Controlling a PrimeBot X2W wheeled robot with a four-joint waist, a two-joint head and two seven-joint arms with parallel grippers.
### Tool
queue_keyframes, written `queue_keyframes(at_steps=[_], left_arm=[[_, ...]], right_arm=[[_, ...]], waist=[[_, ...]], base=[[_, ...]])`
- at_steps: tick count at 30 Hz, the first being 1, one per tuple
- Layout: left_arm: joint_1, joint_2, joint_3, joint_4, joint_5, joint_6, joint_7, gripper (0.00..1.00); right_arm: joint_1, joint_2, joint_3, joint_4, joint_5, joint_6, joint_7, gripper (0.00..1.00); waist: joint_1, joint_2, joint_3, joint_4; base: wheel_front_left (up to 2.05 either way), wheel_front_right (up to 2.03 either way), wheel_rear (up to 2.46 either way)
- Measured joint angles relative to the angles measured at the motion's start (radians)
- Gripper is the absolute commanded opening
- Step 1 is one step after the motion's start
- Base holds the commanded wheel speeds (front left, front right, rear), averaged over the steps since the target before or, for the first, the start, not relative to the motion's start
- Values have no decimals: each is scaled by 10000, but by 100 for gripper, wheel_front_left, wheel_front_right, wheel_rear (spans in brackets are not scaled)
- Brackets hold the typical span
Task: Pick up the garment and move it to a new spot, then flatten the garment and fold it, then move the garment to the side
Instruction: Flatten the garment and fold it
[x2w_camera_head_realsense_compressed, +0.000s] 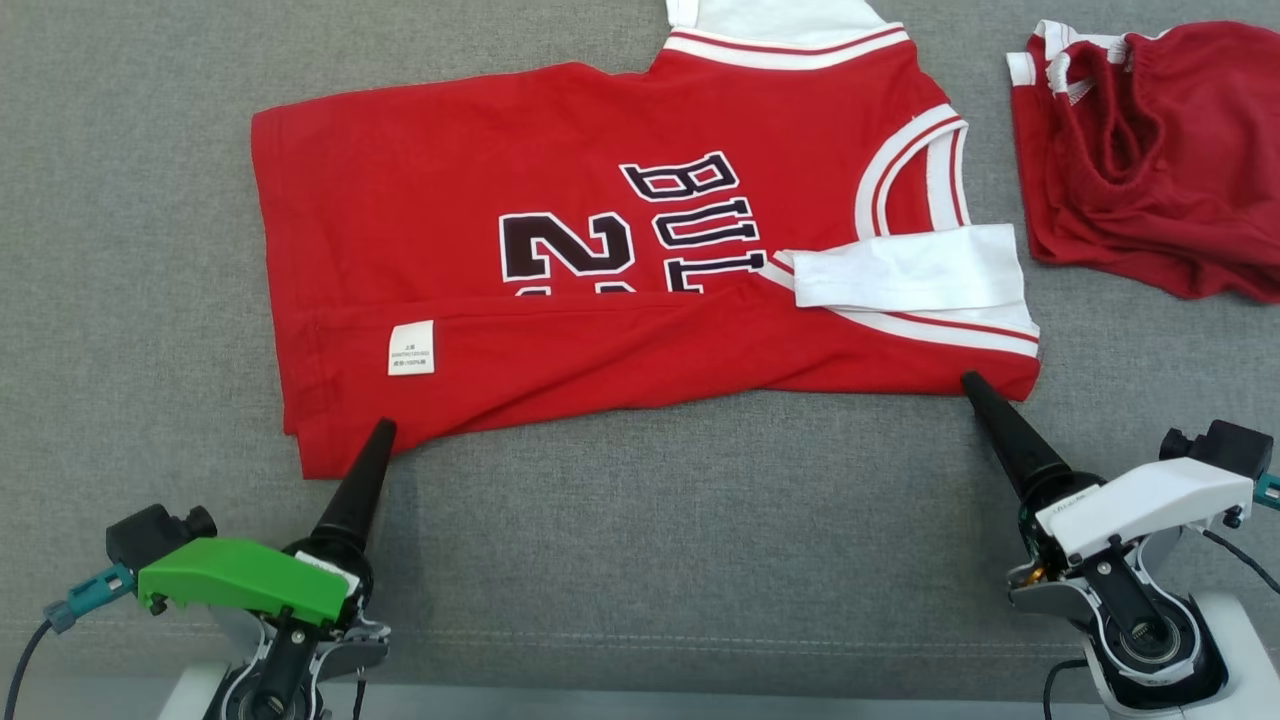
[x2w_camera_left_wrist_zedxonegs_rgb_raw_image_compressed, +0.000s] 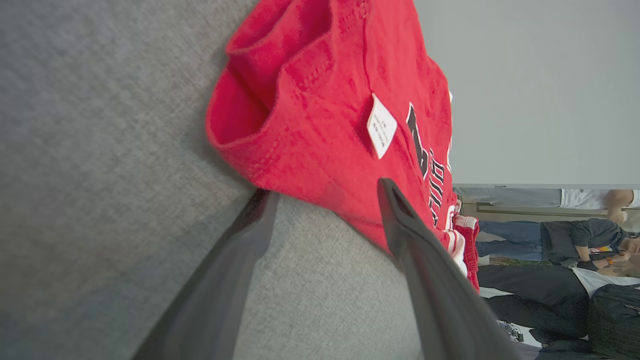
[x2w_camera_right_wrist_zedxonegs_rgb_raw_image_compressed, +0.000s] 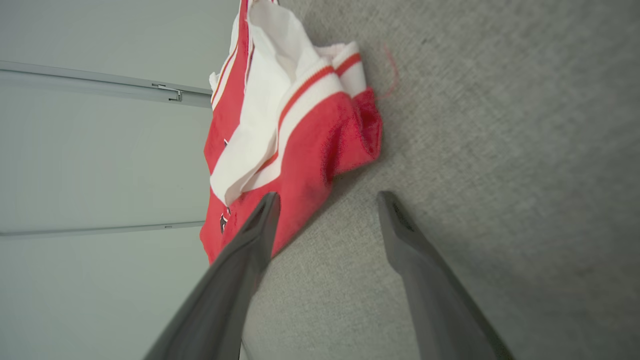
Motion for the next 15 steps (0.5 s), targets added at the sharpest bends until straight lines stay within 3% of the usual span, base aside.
queue_keyframes(at_steps=[15], left_arm=[[-715, -121, -84, 500, 2, 84, 98, 100]], right_arm=[[-817, 161, -6, 658, 0, 82, -351, 100]], waist=[[0, 0, 168, 78]], base=[[0, 0, 0]])
